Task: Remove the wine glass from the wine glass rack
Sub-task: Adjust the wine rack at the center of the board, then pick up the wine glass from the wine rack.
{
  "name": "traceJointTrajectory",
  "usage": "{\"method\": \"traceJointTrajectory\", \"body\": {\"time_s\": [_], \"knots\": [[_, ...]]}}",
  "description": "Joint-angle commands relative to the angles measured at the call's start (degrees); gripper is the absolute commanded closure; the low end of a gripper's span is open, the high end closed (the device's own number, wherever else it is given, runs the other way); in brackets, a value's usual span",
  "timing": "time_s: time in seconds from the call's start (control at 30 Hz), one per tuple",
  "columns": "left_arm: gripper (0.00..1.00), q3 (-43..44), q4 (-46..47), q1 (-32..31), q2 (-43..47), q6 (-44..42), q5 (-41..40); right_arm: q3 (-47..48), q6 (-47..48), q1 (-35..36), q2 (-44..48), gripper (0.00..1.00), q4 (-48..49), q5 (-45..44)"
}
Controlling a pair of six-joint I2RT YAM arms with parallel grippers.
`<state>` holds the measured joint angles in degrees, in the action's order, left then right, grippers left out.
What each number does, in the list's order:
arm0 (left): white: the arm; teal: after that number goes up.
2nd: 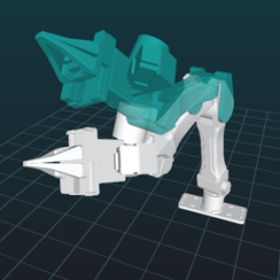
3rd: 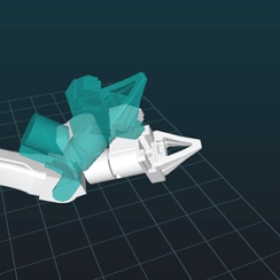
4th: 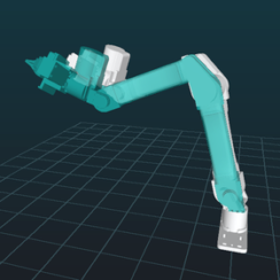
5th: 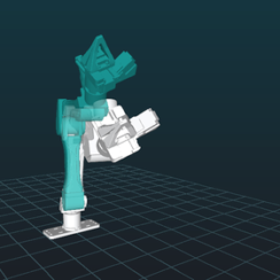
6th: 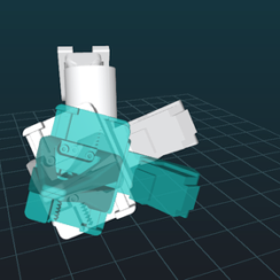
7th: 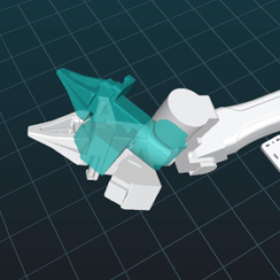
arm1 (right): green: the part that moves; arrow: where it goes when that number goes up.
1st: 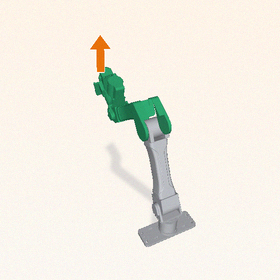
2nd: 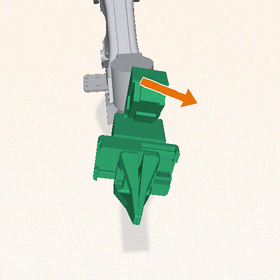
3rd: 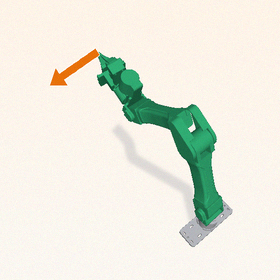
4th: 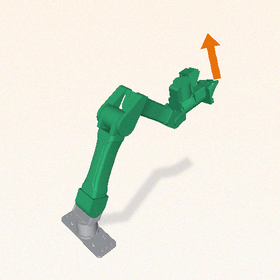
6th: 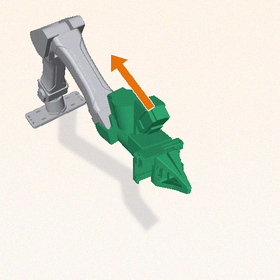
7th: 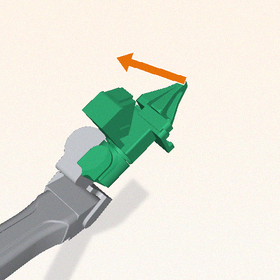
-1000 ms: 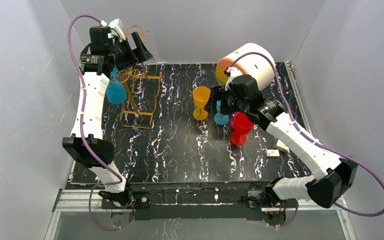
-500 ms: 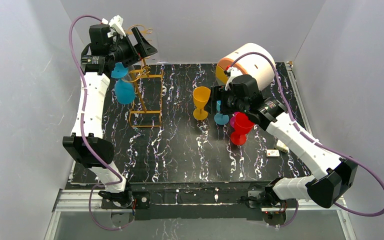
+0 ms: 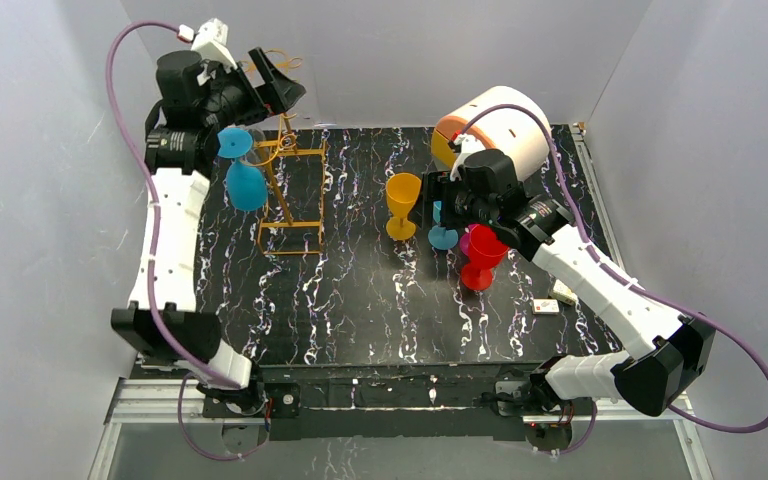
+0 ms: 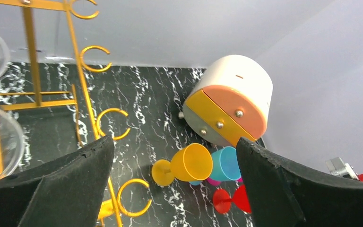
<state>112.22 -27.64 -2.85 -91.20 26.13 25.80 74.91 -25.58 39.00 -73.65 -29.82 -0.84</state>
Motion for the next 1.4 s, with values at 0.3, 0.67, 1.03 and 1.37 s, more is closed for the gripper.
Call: {"method": "traceJointTrajectory", "body": {"time_s": [0.3, 0.67, 1.03, 1.37], "knots": [[0.02, -13.9, -3.0, -0.2, 24.2, -4.0, -51.8, 4.2, 1.4, -0.2, 0.4, 0.15, 2.1, 1.7], [0.02, -8.7, -15.0, 6.2, 16.4, 0.3, -38.7, 6.5, 3.8, -0.2, -1.3, 0.15, -0.1, 4.1], [0.37, -22.2, -6.3, 12.2, 18.3, 10.1, -21.2, 5.9, 5.1, -0.2, -1.7, 0.13, -1.4, 4.8], [0.57, -27.4, -0.5, 13.6, 19.4, 15.1, -19.1, 5.6, 4.9, -0.2, -2.0, 0.13, -1.9, 5.9]]}}
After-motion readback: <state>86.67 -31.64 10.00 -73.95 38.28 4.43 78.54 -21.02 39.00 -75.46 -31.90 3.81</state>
